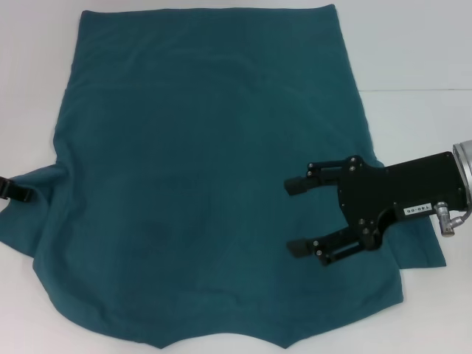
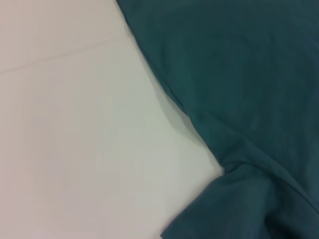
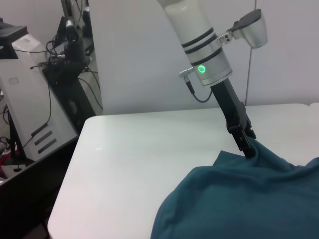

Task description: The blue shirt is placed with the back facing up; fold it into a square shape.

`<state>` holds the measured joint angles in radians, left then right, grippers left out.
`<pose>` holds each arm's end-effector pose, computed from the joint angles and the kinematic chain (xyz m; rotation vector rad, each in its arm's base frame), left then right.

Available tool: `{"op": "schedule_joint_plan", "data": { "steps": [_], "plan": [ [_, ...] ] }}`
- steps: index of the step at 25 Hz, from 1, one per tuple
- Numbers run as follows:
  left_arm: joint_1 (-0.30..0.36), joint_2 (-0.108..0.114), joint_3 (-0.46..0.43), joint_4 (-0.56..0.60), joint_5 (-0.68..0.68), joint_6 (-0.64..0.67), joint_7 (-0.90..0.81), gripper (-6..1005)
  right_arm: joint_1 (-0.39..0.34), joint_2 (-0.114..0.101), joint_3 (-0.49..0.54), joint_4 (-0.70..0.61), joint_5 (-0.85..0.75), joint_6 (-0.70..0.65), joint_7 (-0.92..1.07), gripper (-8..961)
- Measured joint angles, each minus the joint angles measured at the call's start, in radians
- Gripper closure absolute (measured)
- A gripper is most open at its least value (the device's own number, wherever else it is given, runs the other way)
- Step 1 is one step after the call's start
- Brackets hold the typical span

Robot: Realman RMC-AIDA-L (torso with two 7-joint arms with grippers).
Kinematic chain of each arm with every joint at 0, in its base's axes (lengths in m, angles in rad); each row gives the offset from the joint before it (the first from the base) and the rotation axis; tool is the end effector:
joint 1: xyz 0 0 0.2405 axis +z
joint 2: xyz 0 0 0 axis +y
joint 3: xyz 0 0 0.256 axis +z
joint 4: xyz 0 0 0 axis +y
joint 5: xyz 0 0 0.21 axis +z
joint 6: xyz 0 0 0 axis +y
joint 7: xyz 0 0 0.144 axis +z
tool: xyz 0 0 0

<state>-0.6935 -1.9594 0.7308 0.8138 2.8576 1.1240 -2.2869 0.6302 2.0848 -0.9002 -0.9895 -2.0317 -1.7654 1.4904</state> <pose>-0.3318 0.4085 0.0932 -2.0693 -1.1649 0.3542 0.1764 0.3402 0.0170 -3.0586 0.1016 0.5174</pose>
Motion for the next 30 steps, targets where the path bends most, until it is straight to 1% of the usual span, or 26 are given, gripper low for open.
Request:
{"op": "schedule_joint_plan", "data": {
  "steps": [3, 10, 14, 17, 21, 22, 23, 27, 30],
  "plan": [
    [-0.001, -0.001, -0.003, -0.002, -0.001, -0.004, 0.011, 282, 0.000, 0.001, 0.001, 0.000, 0.002, 0.000, 0.004, 8],
    [-0.010, -0.003, 0.000, -0.018, -0.001, -0.007, 0.005, 433, 0.003, 0.002, 0.003, 0.000, 0.003, 0.002, 0.005, 7],
    [-0.014, -0.002, 0.000, -0.016, -0.001, 0.016, 0.005, 519, 0.003, 0.002, 0.004, 0.000, 0.004, 0.002, 0.005, 8],
    [-0.016, 0.000, 0.000, 0.004, 0.000, 0.044, 0.002, 730, 0.003, 0.002, 0.007, 0.003, 0.004, 0.003, 0.005, 7],
    [-0.026, 0.002, 0.002, 0.051, 0.000, 0.114, 0.000, 879, 0.000, 0.003, 0.008, 0.002, 0.008, 0.002, 0.005, 7],
    [-0.026, 0.002, 0.002, 0.051, 0.000, 0.114, 0.000, 917, -0.002, 0.003, 0.008, 0.002, 0.012, 0.002, 0.004, 7],
    [-0.030, 0.000, 0.004, 0.094, 0.000, 0.155, -0.001, 954, -0.005, 0.003, 0.008, 0.002, 0.016, 0.001, 0.002, 7],
    [-0.031, -0.005, 0.035, 0.154, 0.001, 0.209, -0.011, 965, -0.012, 0.003, 0.007, 0.003, 0.029, -0.003, -0.002, 8],
    [-0.030, -0.003, 0.106, 0.189, 0.001, 0.240, -0.050, 968, -0.017, 0.003, 0.008, 0.004, 0.030, -0.006, -0.003, 8]
  ]
}}
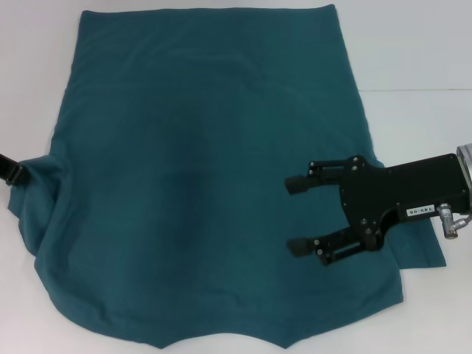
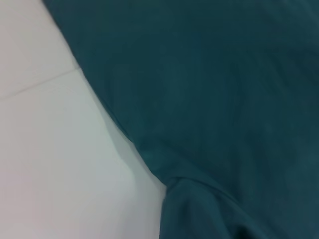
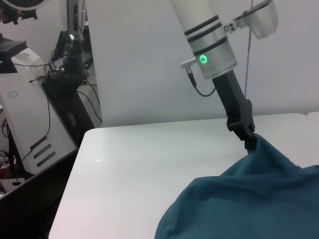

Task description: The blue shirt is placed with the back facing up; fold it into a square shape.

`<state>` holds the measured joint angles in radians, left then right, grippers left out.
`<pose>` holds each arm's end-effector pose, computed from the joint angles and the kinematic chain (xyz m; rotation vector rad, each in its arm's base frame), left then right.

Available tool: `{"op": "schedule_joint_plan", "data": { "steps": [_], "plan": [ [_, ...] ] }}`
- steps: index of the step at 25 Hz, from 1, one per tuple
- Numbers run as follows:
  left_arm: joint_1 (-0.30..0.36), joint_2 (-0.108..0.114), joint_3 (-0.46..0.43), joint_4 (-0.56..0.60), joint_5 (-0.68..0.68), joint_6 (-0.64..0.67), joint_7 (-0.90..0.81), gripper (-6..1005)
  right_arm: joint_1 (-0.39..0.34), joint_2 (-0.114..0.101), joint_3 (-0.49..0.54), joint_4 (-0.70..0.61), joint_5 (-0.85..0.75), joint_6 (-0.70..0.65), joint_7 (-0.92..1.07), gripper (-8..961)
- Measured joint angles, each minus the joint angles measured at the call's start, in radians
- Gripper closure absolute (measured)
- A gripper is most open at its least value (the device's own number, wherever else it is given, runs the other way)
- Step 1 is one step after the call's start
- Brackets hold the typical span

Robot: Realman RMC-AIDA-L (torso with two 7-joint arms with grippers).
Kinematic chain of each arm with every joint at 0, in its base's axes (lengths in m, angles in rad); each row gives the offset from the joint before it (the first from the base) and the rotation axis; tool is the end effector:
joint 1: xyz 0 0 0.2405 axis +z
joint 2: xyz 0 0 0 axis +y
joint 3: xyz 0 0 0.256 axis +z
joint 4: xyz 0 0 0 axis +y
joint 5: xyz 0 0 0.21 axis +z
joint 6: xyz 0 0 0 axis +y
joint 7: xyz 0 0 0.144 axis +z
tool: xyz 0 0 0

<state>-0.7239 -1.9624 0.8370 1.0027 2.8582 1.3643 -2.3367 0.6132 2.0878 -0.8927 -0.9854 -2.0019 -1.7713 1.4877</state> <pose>-0.2809 0.4115 0.1029 -2.1923 -1.0920 0.4385 0.1785 0.3368 0.0180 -3.0442 0.1224 0.5725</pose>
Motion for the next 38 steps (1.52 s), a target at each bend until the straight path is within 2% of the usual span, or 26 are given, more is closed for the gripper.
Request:
{"op": "schedule_joint_plan", "data": {
  "steps": [6, 12, 15, 19, 22, 28, 31, 35, 38],
  "plan": [
    [-0.024, 0.028, 0.187, 0.015, 0.001, 0.051, -0.112, 969, -0.007, 0.000, 0.000, -0.002, 0.001, -0.001, -0.004, 8],
    [-0.098, 0.030, 0.287, -0.015, 0.001, 0.053, -0.188, 968, -0.008, 0.001, -0.004, 0.006, 0.006, -0.002, -0.020, 8],
    [-0.148, 0.025, 0.336, -0.085, 0.001, 0.015, -0.223, 968, -0.008, 0.001, -0.006, 0.009, 0.011, -0.002, -0.027, 7],
    [-0.200, 0.018, 0.445, -0.189, 0.001, -0.067, -0.289, 968, -0.010, 0.002, -0.007, 0.012, 0.011, -0.002, -0.035, 7],
    [-0.224, -0.002, 0.486, -0.240, 0.001, -0.121, -0.315, 969, -0.012, 0.001, -0.003, 0.012, 0.011, -0.002, -0.043, 8],
    [-0.241, -0.062, 0.481, -0.253, 0.000, -0.157, -0.291, 935, -0.012, 0.001, -0.001, 0.012, 0.011, -0.002, -0.052, 8],
    [-0.238, -0.083, 0.474, -0.250, 0.000, -0.158, -0.280, 917, -0.011, 0.002, 0.000, 0.012, 0.011, -0.002, -0.058, 7],
    [-0.214, -0.092, 0.474, -0.220, -0.001, -0.159, -0.281, 859, -0.006, 0.002, -0.002, 0.011, 0.017, -0.002, -0.059, 7],
    [-0.170, -0.097, 0.465, -0.142, -0.001, -0.157, -0.285, 789, -0.004, 0.002, -0.006, 0.009, 0.022, -0.002, -0.059, 7]
  ]
}}
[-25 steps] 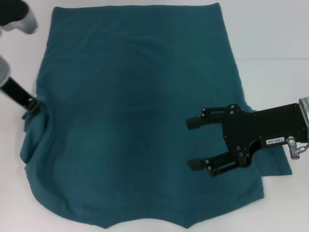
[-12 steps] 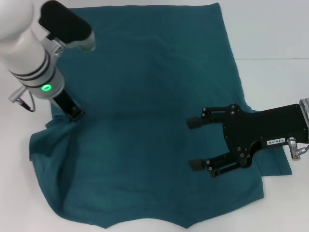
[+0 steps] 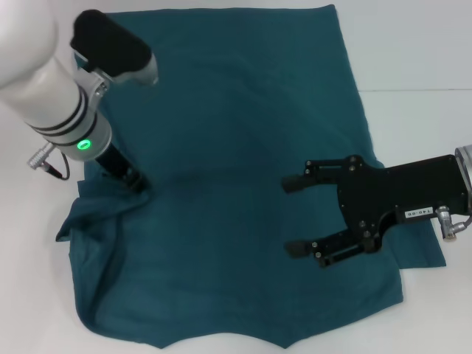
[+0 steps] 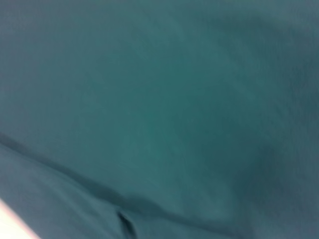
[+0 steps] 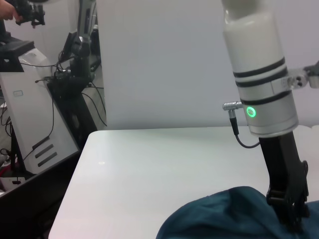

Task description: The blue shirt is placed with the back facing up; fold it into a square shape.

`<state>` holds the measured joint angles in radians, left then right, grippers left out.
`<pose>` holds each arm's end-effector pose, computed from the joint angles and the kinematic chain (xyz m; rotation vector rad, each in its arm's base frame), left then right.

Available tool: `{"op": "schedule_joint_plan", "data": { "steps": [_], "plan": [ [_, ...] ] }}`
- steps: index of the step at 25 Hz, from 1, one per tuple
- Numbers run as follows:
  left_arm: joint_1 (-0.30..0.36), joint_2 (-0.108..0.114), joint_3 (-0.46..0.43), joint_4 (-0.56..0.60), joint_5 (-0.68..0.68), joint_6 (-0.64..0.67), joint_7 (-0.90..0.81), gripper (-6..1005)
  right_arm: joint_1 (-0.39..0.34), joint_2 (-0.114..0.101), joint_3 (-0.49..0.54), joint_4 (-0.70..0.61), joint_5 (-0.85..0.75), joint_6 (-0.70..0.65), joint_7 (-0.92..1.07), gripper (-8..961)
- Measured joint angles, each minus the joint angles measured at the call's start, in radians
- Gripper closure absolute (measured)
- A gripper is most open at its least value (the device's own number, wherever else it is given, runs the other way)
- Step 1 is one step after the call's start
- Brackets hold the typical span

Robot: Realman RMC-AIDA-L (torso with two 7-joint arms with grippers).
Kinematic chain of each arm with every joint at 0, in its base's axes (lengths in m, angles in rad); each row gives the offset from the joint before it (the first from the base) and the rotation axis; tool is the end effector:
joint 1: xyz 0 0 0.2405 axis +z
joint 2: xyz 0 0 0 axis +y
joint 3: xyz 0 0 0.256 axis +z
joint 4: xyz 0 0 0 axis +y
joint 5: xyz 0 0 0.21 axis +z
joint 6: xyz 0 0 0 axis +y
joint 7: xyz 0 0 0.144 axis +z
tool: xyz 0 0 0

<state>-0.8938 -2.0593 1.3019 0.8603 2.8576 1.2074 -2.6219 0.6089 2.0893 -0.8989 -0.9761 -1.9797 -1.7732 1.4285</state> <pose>-0.1950 0.4336 -0.0110 -2.3236 -0.8584 0.6150 0.1774 0.3350 0.0164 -3.0371 0.0399 0.6035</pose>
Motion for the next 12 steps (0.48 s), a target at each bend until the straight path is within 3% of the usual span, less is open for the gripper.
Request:
{"op": "schedule_joint_plan", "data": {
  "steps": [5, 7, 12],
  "plan": [
    [0.109, -0.007, -0.104, 0.224, 0.000, 0.044, 0.011, 673, 0.002, 0.000, 0.001, -0.006, 0.003, 0.000, 0.005, 8],
    [0.119, -0.001, -0.144, 0.238, 0.000, 0.058, 0.011, 591, 0.003, 0.000, 0.000, -0.010, 0.004, 0.000, 0.007, 8],
    [0.125, 0.029, -0.369, 0.189, -0.008, 0.115, 0.034, 349, 0.006, 0.000, 0.001, -0.011, 0.004, 0.000, 0.008, 7]
  ]
}}
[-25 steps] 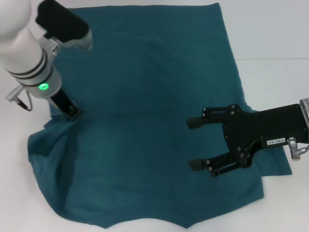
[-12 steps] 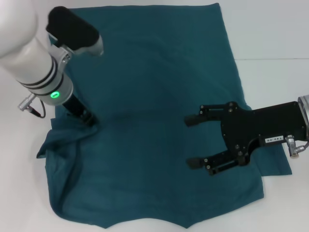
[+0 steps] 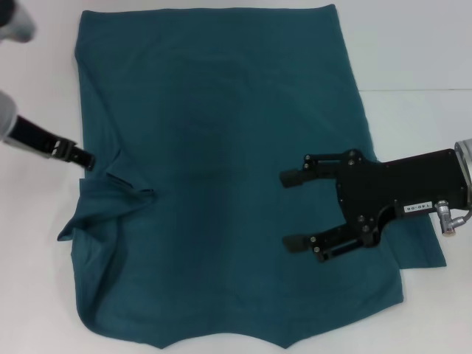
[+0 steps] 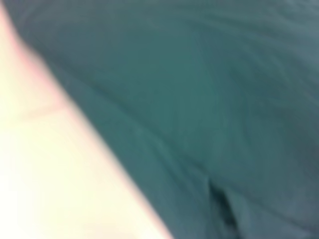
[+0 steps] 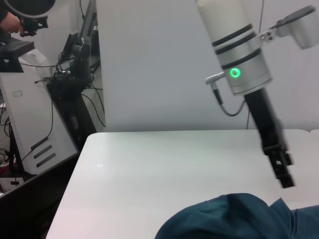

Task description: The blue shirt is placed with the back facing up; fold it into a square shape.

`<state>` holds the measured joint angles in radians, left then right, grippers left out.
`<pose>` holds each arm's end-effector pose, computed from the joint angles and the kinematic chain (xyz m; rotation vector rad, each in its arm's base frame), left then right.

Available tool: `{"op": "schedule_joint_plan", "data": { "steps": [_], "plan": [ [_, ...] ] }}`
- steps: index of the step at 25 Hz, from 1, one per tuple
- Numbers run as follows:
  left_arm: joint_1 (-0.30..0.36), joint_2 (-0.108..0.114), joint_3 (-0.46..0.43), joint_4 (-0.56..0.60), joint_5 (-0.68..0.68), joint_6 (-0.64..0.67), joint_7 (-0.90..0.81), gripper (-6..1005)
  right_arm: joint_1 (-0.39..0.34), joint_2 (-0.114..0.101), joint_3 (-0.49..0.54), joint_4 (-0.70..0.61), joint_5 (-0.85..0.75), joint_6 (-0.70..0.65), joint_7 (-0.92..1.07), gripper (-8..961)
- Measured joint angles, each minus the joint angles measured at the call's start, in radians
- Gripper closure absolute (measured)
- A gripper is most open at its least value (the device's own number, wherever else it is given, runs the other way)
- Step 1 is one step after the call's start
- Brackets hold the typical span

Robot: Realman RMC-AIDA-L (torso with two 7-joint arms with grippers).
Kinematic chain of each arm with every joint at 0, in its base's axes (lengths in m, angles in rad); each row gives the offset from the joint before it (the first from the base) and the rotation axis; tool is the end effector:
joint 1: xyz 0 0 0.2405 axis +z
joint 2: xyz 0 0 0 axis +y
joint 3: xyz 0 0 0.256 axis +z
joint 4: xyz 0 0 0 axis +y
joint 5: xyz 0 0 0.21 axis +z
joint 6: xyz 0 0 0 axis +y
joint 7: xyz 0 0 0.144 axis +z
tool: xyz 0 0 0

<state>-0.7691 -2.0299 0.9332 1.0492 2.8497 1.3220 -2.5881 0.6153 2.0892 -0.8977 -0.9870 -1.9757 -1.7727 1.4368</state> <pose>-0.2374 0.4266 0.0706 -2.1275 -1.1855 0.3145 0.1736 0.3371 0.0184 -3.0316 0.0287 0.6052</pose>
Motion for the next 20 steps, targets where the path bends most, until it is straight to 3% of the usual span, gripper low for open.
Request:
{"op": "schedule_joint_plan", "data": {
  "steps": [2, 5, 11, 20],
  "plan": [
    [-0.007, 0.014, -0.076, -0.054, -0.003, 0.013, 0.018, 193, 0.001, 0.000, -0.001, 0.000, 0.000, 0.002, 0.000, 7],
    [-0.010, 0.022, -0.113, -0.107, -0.011, -0.009, 0.054, 175, 0.003, 0.000, -0.002, 0.000, 0.000, 0.004, -0.002, 7],
    [-0.008, 0.011, -0.108, -0.178, -0.024, -0.110, 0.171, 165, 0.013, 0.000, -0.003, 0.005, 0.000, 0.007, 0.001, 8],
    [-0.015, 0.011, -0.107, -0.220, -0.028, -0.124, 0.265, 187, 0.012, 0.001, -0.003, 0.003, 0.001, 0.004, 0.012, 7]
  ]
}}
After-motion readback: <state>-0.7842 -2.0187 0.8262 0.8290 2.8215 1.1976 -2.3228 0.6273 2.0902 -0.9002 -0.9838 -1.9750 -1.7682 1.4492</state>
